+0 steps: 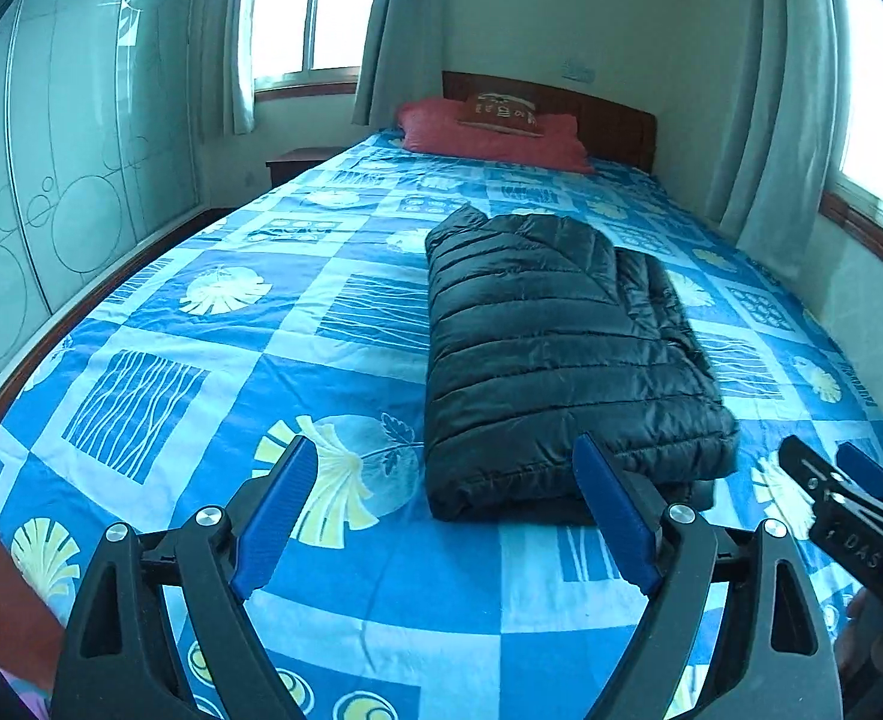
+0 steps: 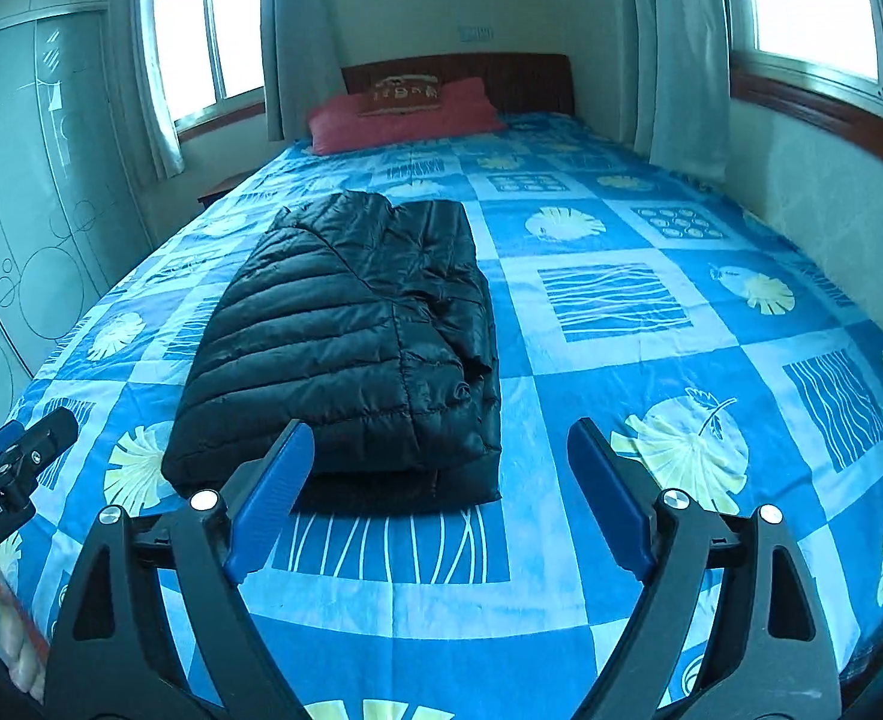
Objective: Fold large clothes
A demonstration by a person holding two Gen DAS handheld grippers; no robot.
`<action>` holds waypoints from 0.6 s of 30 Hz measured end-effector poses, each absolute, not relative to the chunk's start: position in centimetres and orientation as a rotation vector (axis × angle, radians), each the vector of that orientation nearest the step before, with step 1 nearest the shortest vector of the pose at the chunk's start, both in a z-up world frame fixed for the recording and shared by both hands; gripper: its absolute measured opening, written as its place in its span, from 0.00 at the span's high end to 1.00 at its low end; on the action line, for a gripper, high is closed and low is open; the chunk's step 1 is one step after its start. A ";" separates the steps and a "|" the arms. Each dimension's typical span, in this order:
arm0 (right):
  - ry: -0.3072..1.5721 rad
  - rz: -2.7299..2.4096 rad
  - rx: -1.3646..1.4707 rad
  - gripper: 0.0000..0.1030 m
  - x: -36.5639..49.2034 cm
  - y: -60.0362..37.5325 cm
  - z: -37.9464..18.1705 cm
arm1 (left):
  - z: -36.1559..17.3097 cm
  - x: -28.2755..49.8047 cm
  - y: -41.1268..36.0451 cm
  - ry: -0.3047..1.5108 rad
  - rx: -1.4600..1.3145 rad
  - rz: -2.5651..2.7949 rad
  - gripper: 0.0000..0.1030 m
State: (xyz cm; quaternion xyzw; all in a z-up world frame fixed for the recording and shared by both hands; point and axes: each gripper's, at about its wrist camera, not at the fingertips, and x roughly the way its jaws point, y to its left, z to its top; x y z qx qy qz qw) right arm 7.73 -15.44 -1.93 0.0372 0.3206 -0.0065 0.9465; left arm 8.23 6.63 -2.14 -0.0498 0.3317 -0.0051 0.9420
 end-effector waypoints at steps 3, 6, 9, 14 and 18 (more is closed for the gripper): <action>0.643 -0.009 0.073 0.16 7.4 -15.3 -1.7 | -1.7 7.7 6.5 0.663 -0.116 -0.035 0.17; 0.635 -0.005 0.065 0.15 7.1 -14.9 -1.4 | -1.4 7.3 6.4 0.655 -0.113 -0.049 0.17; 0.627 -0.005 0.056 0.15 6.8 -14.7 -1.2 | -1.4 7.1 6.7 0.654 -0.136 -0.061 0.17; 0.619 0.001 0.047 0.15 6.6 -14.3 -1.1 | -1.3 6.7 6.9 0.648 -0.140 -0.055 0.17; 0.616 0.005 0.044 0.15 6.4 -14.0 -1.1 | -1.1 6.5 6.9 0.637 -0.145 -0.065 0.17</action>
